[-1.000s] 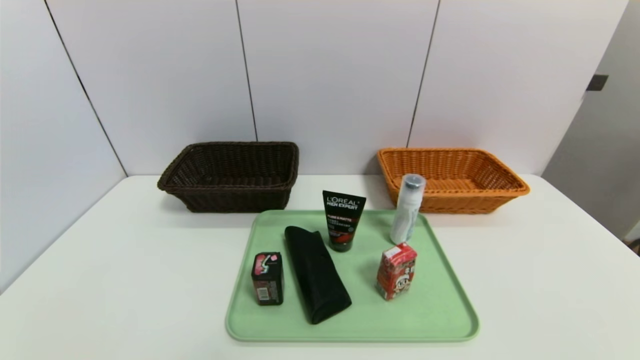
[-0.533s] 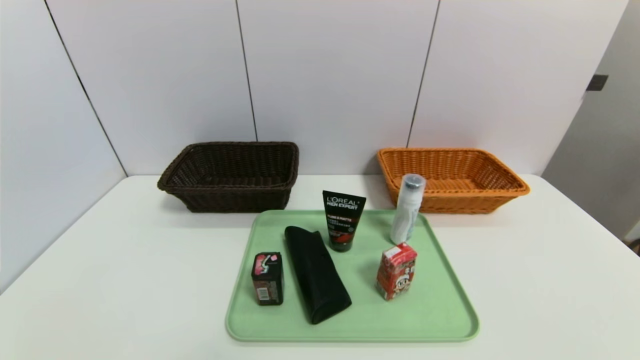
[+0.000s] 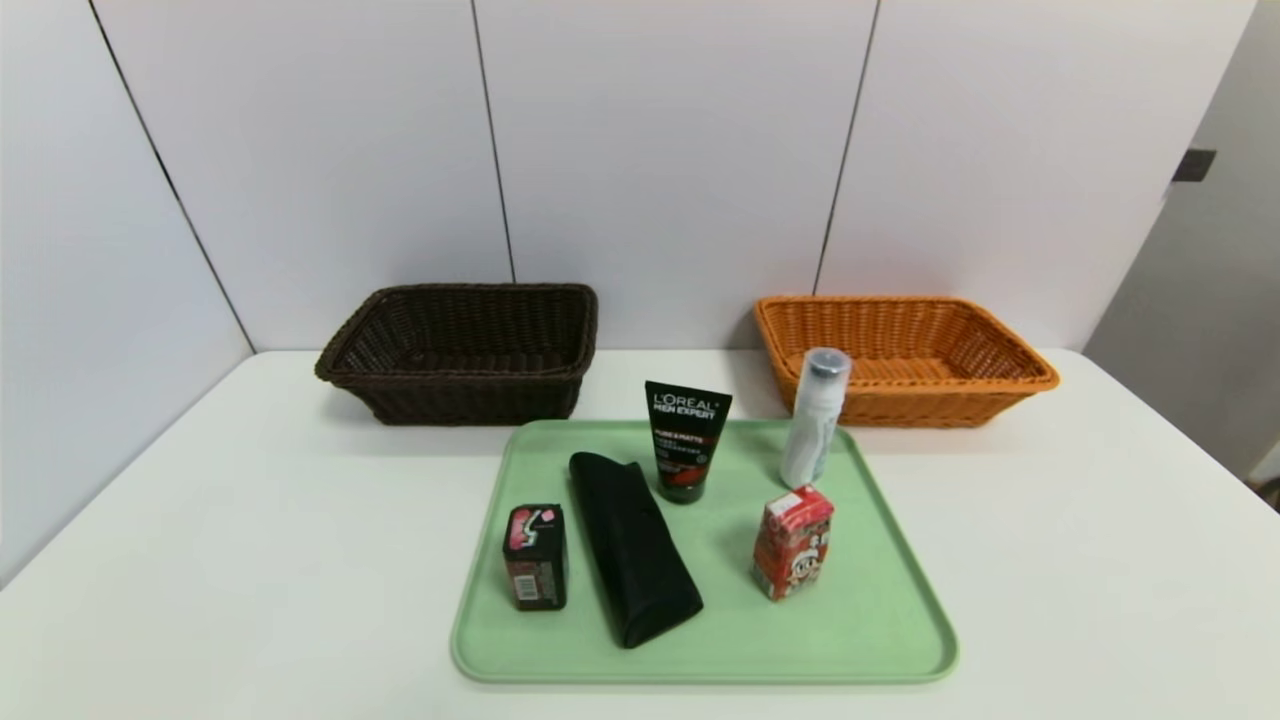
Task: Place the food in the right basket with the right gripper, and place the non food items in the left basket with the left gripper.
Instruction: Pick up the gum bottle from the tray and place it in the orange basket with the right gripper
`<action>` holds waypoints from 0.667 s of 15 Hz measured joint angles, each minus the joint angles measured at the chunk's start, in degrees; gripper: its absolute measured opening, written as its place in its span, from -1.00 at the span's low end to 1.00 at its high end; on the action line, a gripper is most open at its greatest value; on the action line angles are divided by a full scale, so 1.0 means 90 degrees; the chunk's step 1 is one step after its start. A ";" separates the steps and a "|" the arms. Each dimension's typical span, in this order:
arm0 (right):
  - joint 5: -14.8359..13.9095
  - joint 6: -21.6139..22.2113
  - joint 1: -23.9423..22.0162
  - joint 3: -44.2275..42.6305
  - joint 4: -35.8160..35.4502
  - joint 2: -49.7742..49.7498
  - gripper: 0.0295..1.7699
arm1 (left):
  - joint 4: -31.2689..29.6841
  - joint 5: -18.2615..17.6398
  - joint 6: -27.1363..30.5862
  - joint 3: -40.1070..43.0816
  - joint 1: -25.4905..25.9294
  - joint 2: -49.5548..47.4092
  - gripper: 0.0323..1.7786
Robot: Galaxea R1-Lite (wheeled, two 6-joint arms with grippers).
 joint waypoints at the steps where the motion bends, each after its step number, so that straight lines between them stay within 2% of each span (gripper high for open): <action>1: -0.0024 0.0000 0.0012 -0.0190 0.0070 0.0221 0.92 | 0.0182 -0.0037 -0.0050 -0.0267 0.0000 0.0209 0.90; 10: -0.0171 0.0011 0.0042 -0.2288 0.0160 0.3359 0.92 | 0.0284 -0.0104 -0.0119 -0.2181 -0.0011 0.3528 0.90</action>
